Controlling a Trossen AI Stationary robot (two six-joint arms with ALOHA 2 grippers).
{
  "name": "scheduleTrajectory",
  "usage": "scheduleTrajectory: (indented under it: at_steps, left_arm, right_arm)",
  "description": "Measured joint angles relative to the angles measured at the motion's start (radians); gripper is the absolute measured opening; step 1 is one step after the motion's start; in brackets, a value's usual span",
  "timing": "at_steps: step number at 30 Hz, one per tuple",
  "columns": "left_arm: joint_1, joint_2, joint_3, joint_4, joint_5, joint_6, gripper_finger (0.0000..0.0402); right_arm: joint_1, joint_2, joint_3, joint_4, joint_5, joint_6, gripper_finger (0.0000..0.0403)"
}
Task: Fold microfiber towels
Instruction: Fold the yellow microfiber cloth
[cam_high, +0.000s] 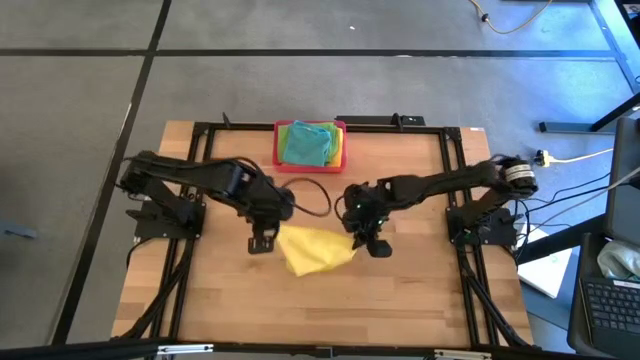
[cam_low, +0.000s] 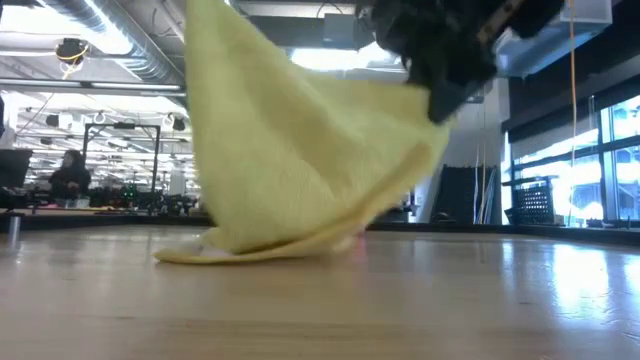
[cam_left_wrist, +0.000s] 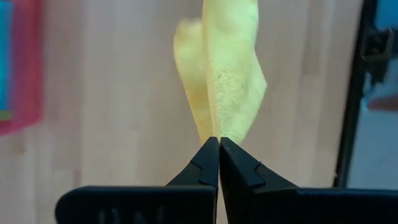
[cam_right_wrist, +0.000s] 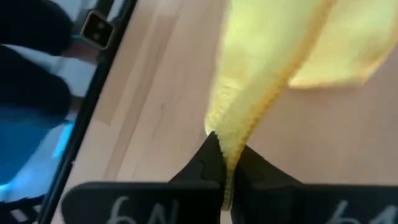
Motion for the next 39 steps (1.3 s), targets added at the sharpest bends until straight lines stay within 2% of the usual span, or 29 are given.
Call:
scheduleTrajectory:
  at_steps: [4, 9, 14, 18, 20, 22, 24, 26, 29, 34, 37, 39]
  left_arm:
    - [0.010, -0.065, 0.000, -0.008, -0.036, -0.053, 0.0000]
    - [-0.014, -0.130, 0.000, 0.003, -0.017, -0.132, 0.0000]
    - [-0.043, -0.163, 0.000, -0.012, 0.029, -0.163, 0.0000]
    - [-0.066, -0.162, 0.000, -0.081, -0.042, -0.162, 0.0000]
    - [-0.067, -0.157, 0.000, -0.073, -0.045, -0.173, 0.0000]
    - [-0.068, -0.146, 0.000, -0.058, -0.001, -0.210, 0.0000]
    - [-0.069, -0.141, 0.000, -0.020, 0.088, -0.248, 0.0000]
    - [-0.084, -0.138, 0.000, 0.020, 0.157, -0.266, 0.0000]
    - [-0.108, -0.137, 0.000, 0.086, 0.151, -0.207, 0.0000]
    - [-0.093, -0.137, 0.000, 0.255, -0.073, 0.019, 0.0004]
    - [-0.038, -0.137, 0.000, 0.437, -0.075, 0.162, 0.0021]
    - [0.022, -0.124, 0.002, 0.563, -0.024, 0.215, 0.0039]
  right_arm:
    - [-0.005, -0.085, 0.112, -0.149, 0.094, 0.006, 0.0004]
    - [0.010, -0.187, 0.254, -0.276, 0.193, 0.061, 0.0006]
    - [0.034, -0.271, 0.332, -0.282, 0.106, 0.095, 0.0006]
    - [0.042, -0.297, 0.334, -0.316, 0.115, 0.134, 0.0007]
    - [0.041, -0.296, 0.334, -0.329, 0.102, 0.172, 0.0007]
    - [0.044, -0.295, 0.334, -0.339, 0.038, 0.225, 0.0007]
    - [0.053, -0.294, 0.334, -0.313, -0.052, 0.279, 0.0007]
    - [0.067, -0.294, 0.334, -0.280, -0.095, 0.322, 0.0008]
    - [0.083, -0.294, 0.334, -0.251, -0.097, 0.348, 0.0008]
    - [0.087, -0.293, 0.334, -0.224, -0.094, 0.344, 0.0008]
    - [0.080, -0.292, 0.342, -0.206, -0.105, 0.342, 0.0008]
    - [0.076, -0.291, 0.359, -0.201, -0.137, 0.338, 0.0008]
